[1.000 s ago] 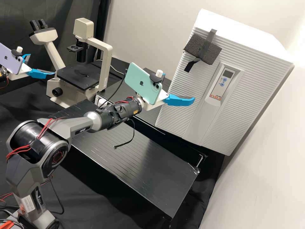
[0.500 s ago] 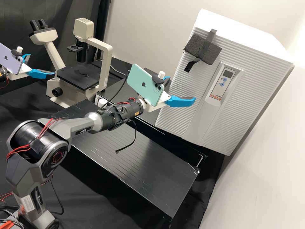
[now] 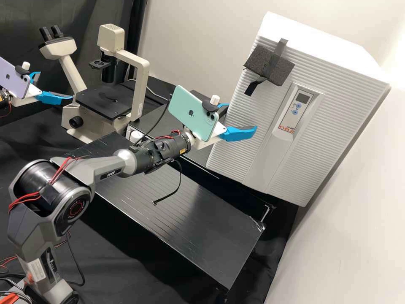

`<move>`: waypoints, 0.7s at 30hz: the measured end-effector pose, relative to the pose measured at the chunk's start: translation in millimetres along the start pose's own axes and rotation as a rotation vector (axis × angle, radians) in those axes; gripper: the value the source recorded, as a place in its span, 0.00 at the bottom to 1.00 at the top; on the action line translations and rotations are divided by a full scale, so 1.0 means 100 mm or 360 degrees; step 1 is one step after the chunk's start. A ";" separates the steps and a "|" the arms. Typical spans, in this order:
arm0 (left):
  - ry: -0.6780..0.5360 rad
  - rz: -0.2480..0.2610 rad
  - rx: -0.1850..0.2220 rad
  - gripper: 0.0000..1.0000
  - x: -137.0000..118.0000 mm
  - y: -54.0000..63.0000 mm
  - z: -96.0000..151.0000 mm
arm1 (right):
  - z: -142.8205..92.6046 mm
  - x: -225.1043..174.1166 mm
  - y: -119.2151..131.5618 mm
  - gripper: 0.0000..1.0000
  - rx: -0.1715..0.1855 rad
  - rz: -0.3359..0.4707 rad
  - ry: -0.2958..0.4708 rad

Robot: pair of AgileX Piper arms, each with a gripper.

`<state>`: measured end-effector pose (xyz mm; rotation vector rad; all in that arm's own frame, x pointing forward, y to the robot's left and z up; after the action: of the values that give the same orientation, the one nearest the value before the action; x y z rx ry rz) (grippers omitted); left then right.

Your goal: Open the incubator door.

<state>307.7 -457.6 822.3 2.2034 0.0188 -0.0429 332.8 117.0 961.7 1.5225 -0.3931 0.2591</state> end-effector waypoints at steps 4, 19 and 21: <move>0.0000 0.0000 0.0000 1.00 0.00 0.00 0.00 | 0.00 0.00 -0.01 0.00 0.0000 -0.0009 -0.0003; 0.0000 0.0000 0.0000 1.00 0.00 0.00 0.00 | -0.04 -0.01 -0.05 0.00 -0.0063 -0.0036 0.0013; 0.0000 0.0000 0.0000 1.00 0.00 0.00 0.00 | -0.04 -0.01 -0.05 0.00 -0.0067 -0.0036 0.0013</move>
<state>307.7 -457.6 822.3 2.2034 0.0188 -0.0429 333.8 120.7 956.7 1.4836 -0.3722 0.2379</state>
